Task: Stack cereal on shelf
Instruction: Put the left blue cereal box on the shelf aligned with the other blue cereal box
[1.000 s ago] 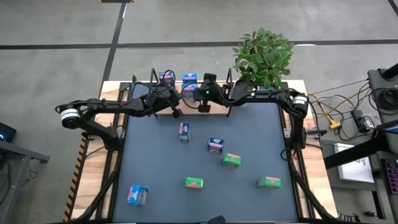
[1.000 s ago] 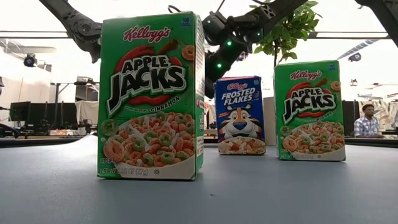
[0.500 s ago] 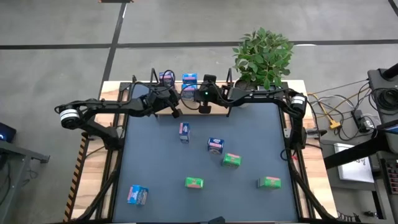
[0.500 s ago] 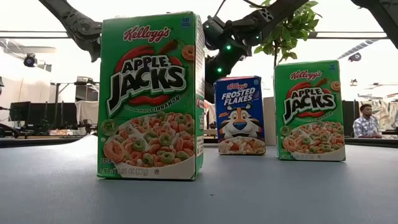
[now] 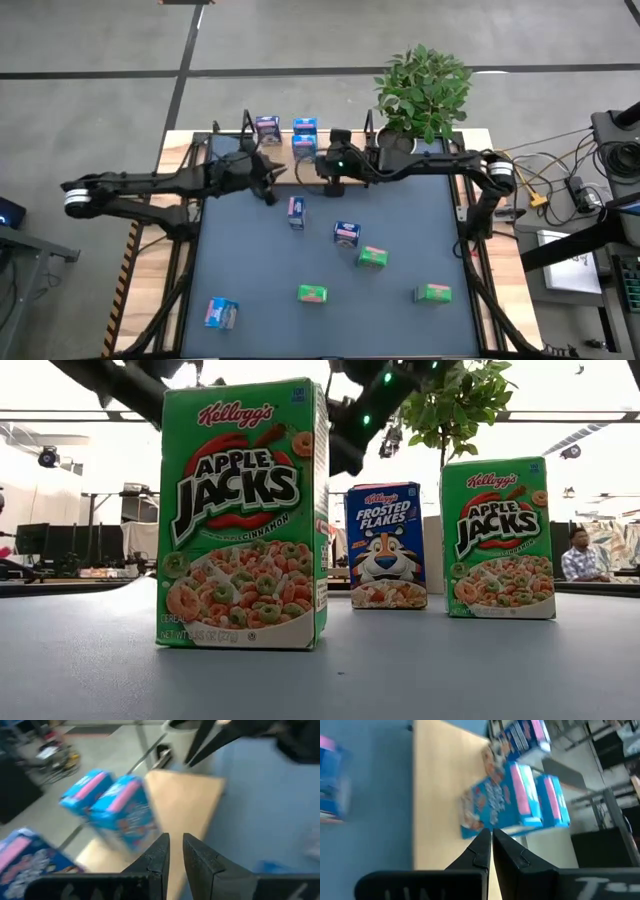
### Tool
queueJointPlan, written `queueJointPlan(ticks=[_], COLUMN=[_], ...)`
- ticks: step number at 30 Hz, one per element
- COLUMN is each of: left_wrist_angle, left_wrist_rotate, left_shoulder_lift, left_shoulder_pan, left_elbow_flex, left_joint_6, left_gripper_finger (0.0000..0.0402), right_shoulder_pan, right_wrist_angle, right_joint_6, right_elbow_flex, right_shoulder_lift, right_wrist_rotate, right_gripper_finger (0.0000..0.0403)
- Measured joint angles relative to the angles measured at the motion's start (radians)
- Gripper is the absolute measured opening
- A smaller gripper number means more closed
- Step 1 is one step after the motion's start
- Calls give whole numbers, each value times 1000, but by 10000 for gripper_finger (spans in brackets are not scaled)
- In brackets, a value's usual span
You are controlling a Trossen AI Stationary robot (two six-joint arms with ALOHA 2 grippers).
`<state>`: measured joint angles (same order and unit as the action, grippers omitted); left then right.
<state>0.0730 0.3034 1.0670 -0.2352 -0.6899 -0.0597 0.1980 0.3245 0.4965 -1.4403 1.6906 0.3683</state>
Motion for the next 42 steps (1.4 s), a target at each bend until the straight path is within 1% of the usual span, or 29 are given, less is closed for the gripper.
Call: queueJointPlan(ticks=[5,10,14,17,21,24,26,28,31,33,38,42], left_wrist_angle=[22,23,40,63,88,102,176,300,486,576,635,661], left_wrist_rotate=[-3,-2,-1,0,8,53,73,93,132,139,141,136], left_shoulder_lift=[-77,-99,-87,-61,0,55,95,128,186,222,299,342], left_shoulder_pan=[177,342,438,483,497,493,484,477,475,471,452,431], left_elbow_flex=[0,0,0,0,0,-5,-42,-110,-230,-302,-429,-471], left_joint_6=[72,167,326,476,686,799,856,898,923,938,936,934], left_gripper_finger=[36,36,36,36,36,36,36,36,36,36,42,73], right_shoulder_pan=[-94,-179,-235,-270,-302,-313,-314,-314,-313,-313,-313,-313], right_wrist_angle=[36,115,200,263,320,354,381,399,436,446,457,450], right_joint_6=[-16,-66,-131,-167,-195,-198,-196,-191,-180,-171,-157,-163], right_elbow_flex=[0,0,0,0,1,5,5,5,7,12,55,108], right_shoulder_lift=[-53,-86,-111,-119,-124,-125,-130,-135,-145,-155,-207,-265], right_wrist_rotate=[-10,-43,-57,-56,-54,-54,-54,-53,-53,-53,-53,-52], right_gripper_finger=[9,9,9,9,9,9,9,9,9,9,9,9])
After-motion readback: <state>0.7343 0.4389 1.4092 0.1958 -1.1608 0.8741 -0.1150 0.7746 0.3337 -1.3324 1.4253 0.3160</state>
